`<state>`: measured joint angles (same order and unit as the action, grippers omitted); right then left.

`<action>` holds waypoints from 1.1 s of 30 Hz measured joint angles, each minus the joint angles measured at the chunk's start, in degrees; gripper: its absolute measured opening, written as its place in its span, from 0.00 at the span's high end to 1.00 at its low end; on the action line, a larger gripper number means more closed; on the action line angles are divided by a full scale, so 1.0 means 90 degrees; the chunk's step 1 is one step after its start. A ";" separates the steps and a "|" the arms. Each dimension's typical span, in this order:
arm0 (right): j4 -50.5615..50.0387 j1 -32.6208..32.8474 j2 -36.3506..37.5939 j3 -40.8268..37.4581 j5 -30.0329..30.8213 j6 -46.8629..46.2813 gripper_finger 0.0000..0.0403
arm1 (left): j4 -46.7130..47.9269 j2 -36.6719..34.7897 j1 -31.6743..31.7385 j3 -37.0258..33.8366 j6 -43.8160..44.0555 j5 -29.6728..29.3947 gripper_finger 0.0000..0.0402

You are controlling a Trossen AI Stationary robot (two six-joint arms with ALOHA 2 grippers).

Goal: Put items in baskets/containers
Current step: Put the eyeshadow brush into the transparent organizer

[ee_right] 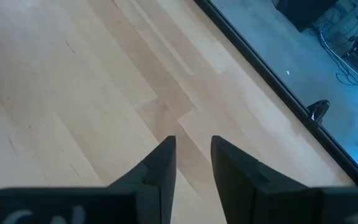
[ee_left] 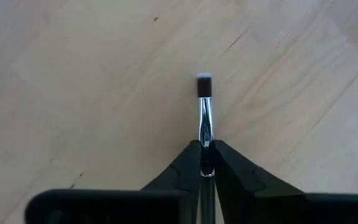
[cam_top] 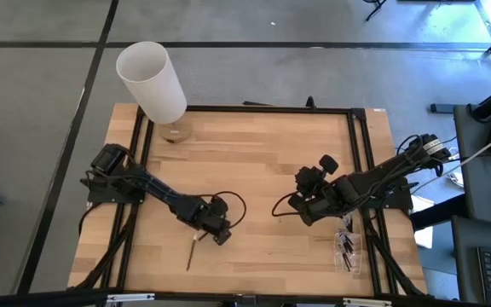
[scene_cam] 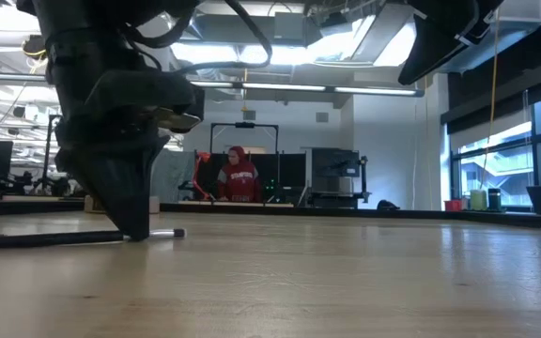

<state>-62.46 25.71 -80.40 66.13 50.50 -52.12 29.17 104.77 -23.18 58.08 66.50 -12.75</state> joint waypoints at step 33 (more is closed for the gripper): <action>1.0090 -0.1549 -0.0013 -0.3528 -0.4633 0.3150 0.75 | -0.4423 -0.1758 0.0574 -0.1091 -0.2322 -0.2723 0.93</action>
<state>28.35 11.77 -80.51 34.38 8.81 -23.77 -10.64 88.95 -18.01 48.26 45.60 -37.26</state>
